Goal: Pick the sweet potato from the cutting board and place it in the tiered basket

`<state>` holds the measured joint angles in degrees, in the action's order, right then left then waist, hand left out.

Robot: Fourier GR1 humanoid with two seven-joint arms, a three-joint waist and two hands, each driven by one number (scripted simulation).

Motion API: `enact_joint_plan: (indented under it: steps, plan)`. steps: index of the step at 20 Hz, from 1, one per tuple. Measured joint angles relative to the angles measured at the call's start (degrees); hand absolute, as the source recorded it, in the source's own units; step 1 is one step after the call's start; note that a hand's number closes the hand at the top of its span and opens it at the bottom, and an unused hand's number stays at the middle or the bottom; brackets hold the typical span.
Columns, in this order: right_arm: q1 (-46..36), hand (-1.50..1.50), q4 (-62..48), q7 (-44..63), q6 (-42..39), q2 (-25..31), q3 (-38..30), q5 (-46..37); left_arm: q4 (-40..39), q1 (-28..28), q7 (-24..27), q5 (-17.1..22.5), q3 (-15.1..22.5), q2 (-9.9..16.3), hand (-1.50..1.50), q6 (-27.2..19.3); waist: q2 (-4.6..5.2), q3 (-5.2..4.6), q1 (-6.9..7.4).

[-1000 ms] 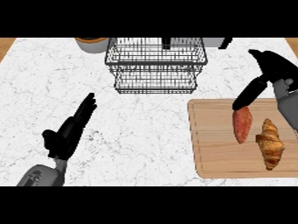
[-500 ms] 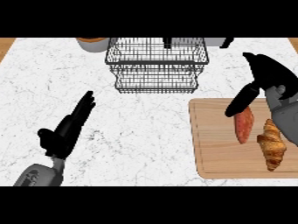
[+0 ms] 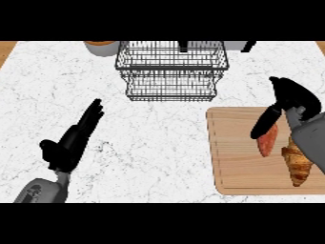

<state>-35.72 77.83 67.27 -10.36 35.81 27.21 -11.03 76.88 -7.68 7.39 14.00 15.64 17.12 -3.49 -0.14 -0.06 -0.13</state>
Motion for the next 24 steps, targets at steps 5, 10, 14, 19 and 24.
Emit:
enact_joint_plan:
  steps: [5,10,14,19,24]
  plan:
    - [4.03,-1.50,0.98,-0.74,1.00,-1.48,-0.62,-2.58,-1.36,-0.73,0.24,-0.88,-0.87,-0.80,0.00,0.07,0.01,0.01,-0.14]
    - [6.55,-1.50,-0.40,-1.19,1.83,-2.22,-1.99,-4.88,-0.81,0.00,0.52,-1.19,-1.40,-0.65,0.00,1.11,0.03,0.03,0.03]
    - [8.96,-1.50,-1.36,-2.11,2.21,-3.35,-2.99,-6.53,-1.28,0.52,1.30,-1.92,-1.68,-1.53,0.00,1.24,0.07,0.03,0.06]
    - [11.26,-1.50,-2.46,-3.38,2.47,-5.33,-4.58,-8.84,-1.96,-0.65,0.67,-2.87,-2.53,-2.50,0.00,1.61,0.10,0.04,0.08]
    - [13.53,-1.50,-4.01,-5.30,2.34,-7.18,-6.75,-11.48,-0.01,0.20,-0.98,-3.95,-3.04,-3.32,0.00,2.00,0.11,0.06,0.18]
